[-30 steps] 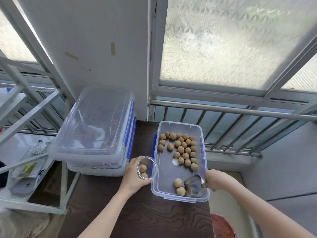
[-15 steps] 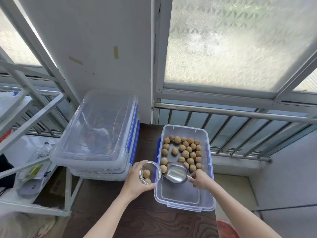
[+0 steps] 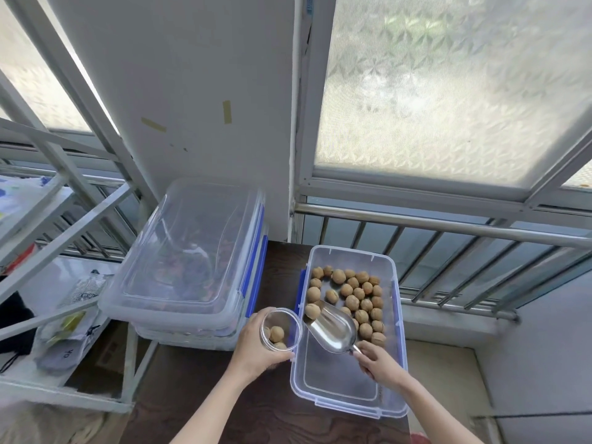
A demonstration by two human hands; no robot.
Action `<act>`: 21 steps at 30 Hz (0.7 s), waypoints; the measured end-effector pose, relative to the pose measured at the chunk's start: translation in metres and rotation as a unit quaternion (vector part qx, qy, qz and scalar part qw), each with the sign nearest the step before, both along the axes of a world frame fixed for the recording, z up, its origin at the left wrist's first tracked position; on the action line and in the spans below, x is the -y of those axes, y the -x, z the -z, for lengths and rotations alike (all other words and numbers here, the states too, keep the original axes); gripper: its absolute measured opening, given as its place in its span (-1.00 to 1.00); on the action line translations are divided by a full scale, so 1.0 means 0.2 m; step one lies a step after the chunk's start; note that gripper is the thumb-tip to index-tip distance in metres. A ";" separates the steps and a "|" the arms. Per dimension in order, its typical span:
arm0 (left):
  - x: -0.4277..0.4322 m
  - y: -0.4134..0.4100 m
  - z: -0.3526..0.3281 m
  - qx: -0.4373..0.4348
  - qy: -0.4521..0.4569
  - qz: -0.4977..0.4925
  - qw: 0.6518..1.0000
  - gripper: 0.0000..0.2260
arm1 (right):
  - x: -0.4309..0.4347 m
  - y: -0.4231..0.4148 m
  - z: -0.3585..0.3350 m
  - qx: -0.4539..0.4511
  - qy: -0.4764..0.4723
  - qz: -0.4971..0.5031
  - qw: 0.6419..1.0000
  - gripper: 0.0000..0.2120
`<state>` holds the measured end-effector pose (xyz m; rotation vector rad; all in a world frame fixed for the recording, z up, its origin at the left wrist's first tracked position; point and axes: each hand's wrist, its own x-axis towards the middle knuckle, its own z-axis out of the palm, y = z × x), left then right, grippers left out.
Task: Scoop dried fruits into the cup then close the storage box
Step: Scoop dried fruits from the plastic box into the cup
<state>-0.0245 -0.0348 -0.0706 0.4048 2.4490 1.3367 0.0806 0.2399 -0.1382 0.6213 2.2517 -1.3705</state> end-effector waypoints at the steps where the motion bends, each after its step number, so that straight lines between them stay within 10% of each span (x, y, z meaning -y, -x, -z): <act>1: 0.00 0.01 0.00 -0.003 -0.005 -0.009 1.000 -0.33 | 0.01 -0.02 -0.01 -0.007 -0.002 -0.003 1.000 -0.83; 11: -0.07 0.00 -0.03 -0.022 -0.004 -0.029 0.999 -0.36 | -0.03 -0.12 -0.55 -0.110 -0.065 -0.053 0.990 -0.86; 21: -0.08 -0.01 -0.02 -0.054 0.043 0.020 0.997 -0.31 | 0.25 0.11 -1.00 -0.016 -0.380 -0.213 0.900 -0.71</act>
